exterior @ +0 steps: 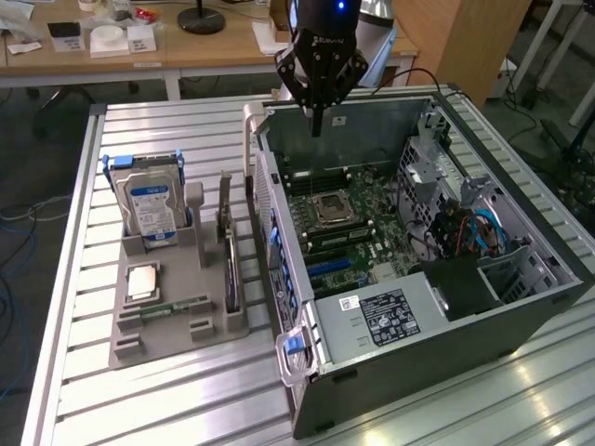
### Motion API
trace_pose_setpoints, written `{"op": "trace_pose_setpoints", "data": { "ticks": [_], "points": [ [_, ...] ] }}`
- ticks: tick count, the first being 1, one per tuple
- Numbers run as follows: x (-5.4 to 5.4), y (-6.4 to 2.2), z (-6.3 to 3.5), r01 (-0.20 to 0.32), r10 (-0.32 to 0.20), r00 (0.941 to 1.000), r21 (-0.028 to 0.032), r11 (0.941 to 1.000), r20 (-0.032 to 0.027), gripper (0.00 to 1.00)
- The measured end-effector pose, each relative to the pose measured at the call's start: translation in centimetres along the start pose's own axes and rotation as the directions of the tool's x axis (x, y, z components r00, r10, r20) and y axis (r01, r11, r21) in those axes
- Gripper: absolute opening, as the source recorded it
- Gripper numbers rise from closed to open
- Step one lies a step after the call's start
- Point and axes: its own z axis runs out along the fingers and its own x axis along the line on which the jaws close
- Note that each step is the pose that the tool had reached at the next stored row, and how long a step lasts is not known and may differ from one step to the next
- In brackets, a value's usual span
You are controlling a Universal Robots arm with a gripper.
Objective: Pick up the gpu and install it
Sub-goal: 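Reach for the gpu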
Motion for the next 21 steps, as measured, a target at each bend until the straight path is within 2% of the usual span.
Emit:
{"op": "trace_pose_setpoints", "data": {
  "ticks": [6, 21],
  "points": [
    [1.0, -0.07, -0.01, 0.0, 0.0, 1.0, -0.0002, 1.0, 0.0001, 0.11],
    [1.3, -0.1, -0.02, 0.0, 0.0, 1.0, -0.0001, 1.0, 0.0, 0.11]
  ]
}}
